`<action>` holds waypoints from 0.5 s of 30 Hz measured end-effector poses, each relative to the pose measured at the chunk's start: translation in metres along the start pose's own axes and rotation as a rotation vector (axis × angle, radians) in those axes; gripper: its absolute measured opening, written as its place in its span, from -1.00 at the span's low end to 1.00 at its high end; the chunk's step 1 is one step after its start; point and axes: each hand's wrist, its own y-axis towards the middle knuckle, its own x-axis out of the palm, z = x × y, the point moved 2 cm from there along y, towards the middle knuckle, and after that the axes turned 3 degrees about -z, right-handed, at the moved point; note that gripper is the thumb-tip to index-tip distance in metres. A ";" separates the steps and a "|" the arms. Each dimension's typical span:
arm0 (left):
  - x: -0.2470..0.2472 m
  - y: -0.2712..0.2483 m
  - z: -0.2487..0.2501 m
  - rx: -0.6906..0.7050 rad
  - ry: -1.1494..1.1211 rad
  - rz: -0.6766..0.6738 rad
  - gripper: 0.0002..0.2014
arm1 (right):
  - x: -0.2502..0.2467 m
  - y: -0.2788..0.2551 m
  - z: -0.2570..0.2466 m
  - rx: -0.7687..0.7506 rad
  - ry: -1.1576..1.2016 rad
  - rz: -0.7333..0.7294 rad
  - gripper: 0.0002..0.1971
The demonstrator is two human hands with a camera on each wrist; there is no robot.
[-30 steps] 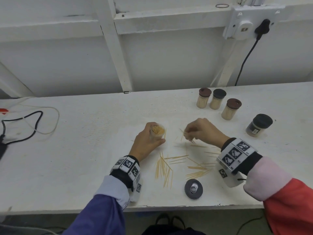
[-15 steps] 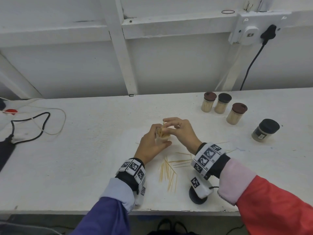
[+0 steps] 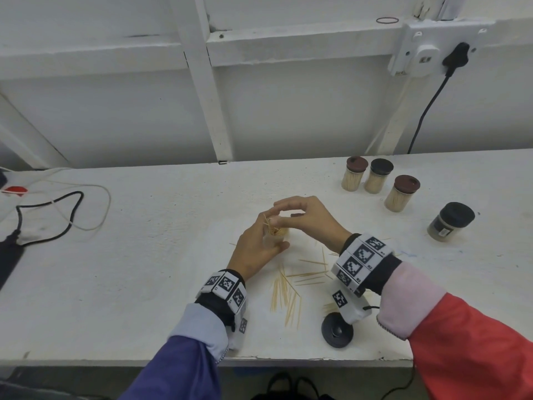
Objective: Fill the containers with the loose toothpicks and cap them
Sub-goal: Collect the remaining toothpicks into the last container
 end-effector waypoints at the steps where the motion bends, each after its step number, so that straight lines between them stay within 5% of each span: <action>1: 0.000 0.001 -0.001 -0.004 0.000 -0.003 -0.43 | 0.001 0.000 0.000 -0.021 -0.034 -0.020 -0.65; 4: 0.001 0.001 -0.001 0.004 0.024 -0.015 -0.51 | 0.011 0.001 0.001 -0.070 -0.140 -0.080 -0.59; 10: 0.000 0.000 0.001 -0.008 0.007 0.018 -0.40 | 0.008 0.012 0.006 -0.047 0.039 0.087 -0.93; 15: -0.003 0.000 -0.001 -0.037 -0.023 0.064 -0.46 | -0.004 0.011 0.005 0.076 -0.111 -0.173 -0.85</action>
